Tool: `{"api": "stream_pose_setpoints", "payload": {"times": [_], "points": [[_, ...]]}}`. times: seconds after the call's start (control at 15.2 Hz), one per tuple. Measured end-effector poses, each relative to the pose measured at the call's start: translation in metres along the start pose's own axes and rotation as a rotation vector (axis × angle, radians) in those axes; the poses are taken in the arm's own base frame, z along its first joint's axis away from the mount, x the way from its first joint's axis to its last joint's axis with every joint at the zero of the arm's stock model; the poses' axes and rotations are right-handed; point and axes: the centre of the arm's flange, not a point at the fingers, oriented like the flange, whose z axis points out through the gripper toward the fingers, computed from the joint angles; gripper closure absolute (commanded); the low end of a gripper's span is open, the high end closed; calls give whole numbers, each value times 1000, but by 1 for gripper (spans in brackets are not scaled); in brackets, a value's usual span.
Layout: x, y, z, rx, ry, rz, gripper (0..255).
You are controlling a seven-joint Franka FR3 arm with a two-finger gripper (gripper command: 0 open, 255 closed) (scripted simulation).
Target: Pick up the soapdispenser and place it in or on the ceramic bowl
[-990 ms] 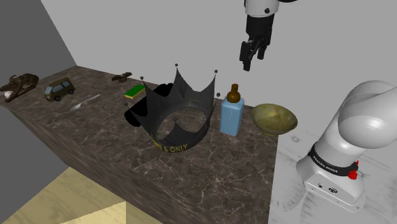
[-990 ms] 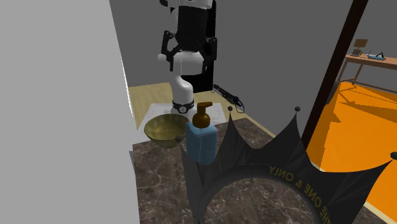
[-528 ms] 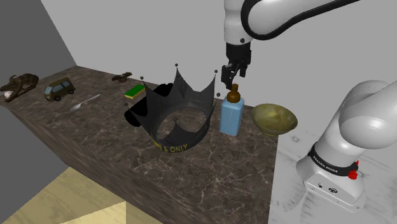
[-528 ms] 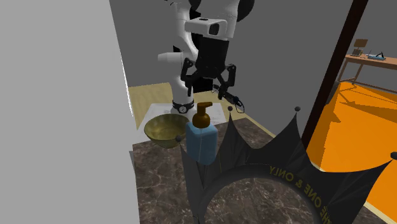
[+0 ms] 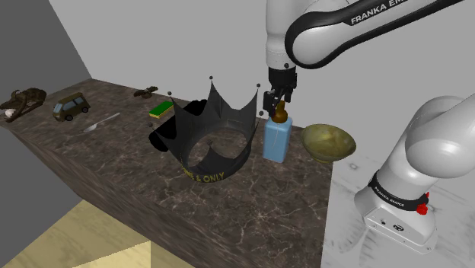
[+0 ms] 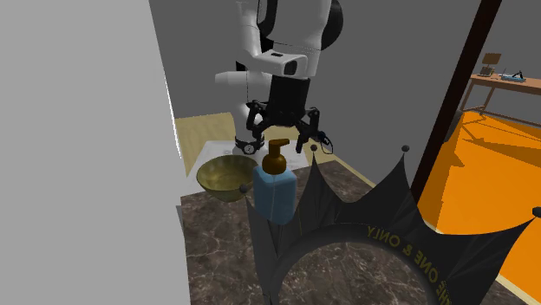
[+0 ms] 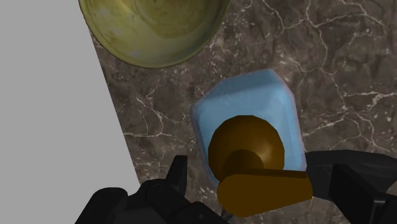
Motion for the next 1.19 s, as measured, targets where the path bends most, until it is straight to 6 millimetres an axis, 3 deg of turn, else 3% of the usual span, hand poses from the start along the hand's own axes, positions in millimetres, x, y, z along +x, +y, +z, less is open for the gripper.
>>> {"api": "stream_pose_setpoints", "payload": {"times": [0.4,0.46,1.19], "points": [[0,0,5,0,1,0,0],[0,0,5,0,1,0,255],[0,1,2,0,1,0,255]]}}
